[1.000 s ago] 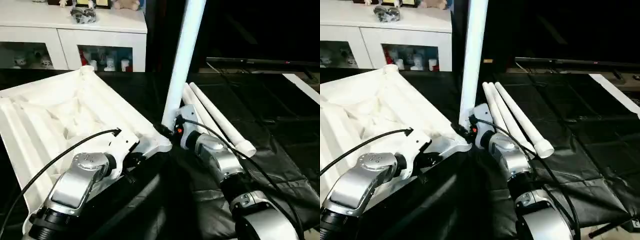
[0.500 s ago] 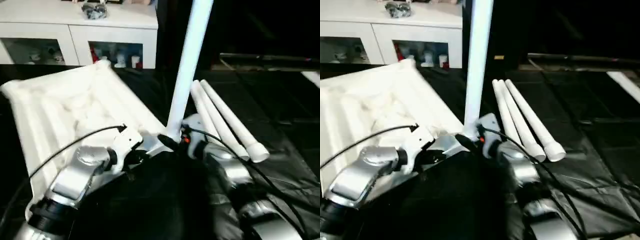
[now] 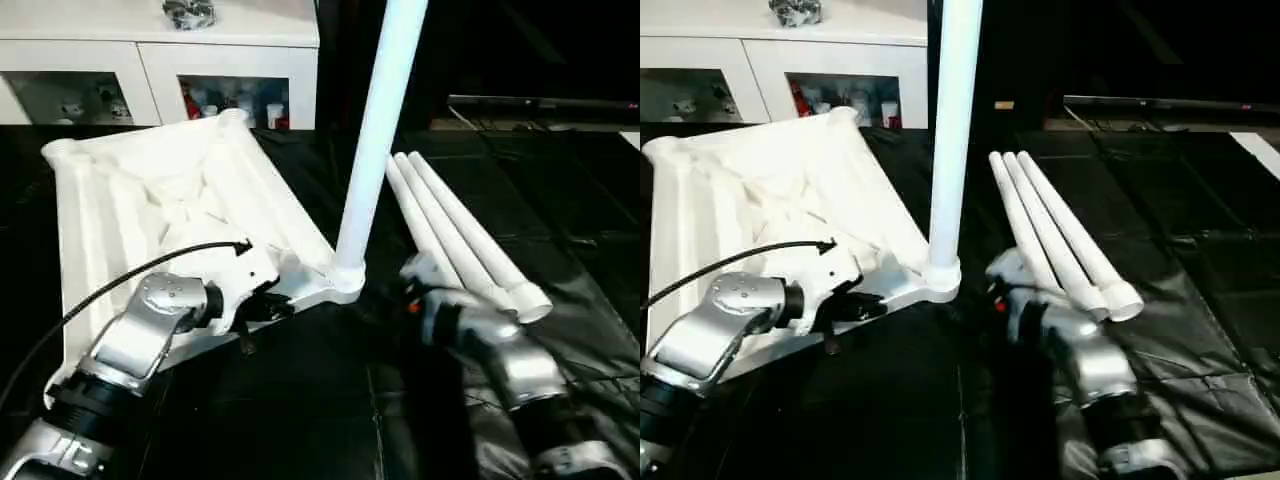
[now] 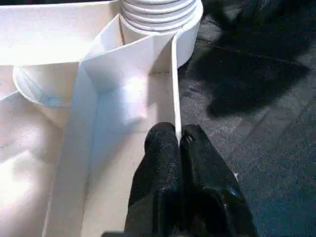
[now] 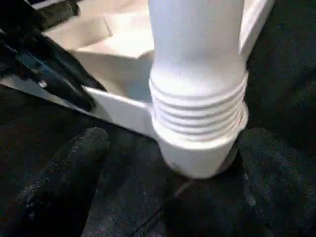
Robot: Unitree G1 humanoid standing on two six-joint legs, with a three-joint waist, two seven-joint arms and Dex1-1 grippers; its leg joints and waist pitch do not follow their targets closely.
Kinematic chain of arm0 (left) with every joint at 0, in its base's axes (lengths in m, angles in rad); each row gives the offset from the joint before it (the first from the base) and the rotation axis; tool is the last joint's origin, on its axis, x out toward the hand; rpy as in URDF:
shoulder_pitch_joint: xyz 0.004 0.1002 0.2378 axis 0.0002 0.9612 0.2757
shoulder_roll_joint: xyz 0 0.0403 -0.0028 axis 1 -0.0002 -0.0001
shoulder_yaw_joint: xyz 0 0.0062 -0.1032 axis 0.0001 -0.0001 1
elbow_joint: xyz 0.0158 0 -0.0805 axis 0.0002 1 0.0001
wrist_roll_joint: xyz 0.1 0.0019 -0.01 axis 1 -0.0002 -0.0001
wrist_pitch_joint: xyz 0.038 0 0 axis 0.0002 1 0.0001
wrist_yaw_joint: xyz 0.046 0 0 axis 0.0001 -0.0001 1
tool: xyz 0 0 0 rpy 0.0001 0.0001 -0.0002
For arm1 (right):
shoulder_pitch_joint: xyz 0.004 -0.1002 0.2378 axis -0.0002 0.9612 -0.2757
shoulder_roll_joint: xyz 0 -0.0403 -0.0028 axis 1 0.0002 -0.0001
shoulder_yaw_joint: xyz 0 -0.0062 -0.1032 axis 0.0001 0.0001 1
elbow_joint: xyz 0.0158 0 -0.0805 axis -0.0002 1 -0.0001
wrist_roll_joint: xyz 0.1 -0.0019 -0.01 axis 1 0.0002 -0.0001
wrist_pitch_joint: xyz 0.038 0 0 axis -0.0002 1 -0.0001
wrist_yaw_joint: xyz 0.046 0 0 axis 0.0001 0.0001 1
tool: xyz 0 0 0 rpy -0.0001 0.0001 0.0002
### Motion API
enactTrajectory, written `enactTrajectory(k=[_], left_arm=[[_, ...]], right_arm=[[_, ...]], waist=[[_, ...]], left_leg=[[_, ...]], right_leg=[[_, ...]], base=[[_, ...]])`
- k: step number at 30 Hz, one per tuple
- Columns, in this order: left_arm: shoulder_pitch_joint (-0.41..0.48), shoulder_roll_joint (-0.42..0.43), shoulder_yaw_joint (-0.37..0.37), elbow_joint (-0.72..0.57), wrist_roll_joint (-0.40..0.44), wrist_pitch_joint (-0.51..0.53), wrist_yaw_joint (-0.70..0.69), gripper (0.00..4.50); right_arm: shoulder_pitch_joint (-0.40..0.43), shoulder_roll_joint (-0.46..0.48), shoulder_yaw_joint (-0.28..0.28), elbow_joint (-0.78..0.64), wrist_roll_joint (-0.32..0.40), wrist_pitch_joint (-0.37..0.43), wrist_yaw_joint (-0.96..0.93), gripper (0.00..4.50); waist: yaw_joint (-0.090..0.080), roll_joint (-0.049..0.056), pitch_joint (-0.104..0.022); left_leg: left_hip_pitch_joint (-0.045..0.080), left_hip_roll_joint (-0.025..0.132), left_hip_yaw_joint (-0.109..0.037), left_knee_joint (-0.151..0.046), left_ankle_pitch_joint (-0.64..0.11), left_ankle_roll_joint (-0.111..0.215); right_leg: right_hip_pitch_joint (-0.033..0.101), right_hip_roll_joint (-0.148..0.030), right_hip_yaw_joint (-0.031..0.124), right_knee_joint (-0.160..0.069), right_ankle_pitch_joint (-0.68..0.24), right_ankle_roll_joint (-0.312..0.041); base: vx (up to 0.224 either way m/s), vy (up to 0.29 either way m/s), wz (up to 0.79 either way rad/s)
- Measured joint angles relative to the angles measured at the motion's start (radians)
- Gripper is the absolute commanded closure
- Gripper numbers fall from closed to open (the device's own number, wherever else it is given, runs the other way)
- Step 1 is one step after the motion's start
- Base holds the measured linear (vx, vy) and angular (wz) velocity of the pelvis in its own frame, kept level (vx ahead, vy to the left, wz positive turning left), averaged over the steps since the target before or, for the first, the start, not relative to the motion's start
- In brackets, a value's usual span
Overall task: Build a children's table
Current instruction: Rotate leg to tighten
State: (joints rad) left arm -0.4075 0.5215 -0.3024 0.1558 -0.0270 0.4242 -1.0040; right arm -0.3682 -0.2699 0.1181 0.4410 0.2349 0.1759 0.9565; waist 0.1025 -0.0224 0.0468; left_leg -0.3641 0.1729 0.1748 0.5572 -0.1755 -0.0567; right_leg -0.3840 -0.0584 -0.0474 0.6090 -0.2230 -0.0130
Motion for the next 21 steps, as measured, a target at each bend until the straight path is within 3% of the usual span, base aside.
enactTrajectory(k=[15,21], left_arm=[[-0.009,0.103,-0.046,0.048,-0.013,-0.169,-0.200,4.50],[-0.016,0.115,-0.072,0.048,-0.008,-0.206,-0.254,4.50]], right_arm=[[0.009,-0.138,0.026,-0.126,0.008,0.073,0.147,0.06],[-0.027,-0.148,0.093,-0.146,0.007,0.072,0.254,0.06]], waist=[[0.018,0.000,0.000],[0.026,-0.001,0.000]], left_leg=[[-0.001,0.001,-0.001,0.008,0.000,0.001],[-0.001,0.002,-0.001,0.010,0.000,0.001]], right_leg=[[0.001,0.000,-0.001,0.003,0.000,-0.001],[0.001,-0.001,-0.002,0.006,0.001,-0.001]], base=[[0.000,0.000,0.00],[0.000,0.000,0.00]])
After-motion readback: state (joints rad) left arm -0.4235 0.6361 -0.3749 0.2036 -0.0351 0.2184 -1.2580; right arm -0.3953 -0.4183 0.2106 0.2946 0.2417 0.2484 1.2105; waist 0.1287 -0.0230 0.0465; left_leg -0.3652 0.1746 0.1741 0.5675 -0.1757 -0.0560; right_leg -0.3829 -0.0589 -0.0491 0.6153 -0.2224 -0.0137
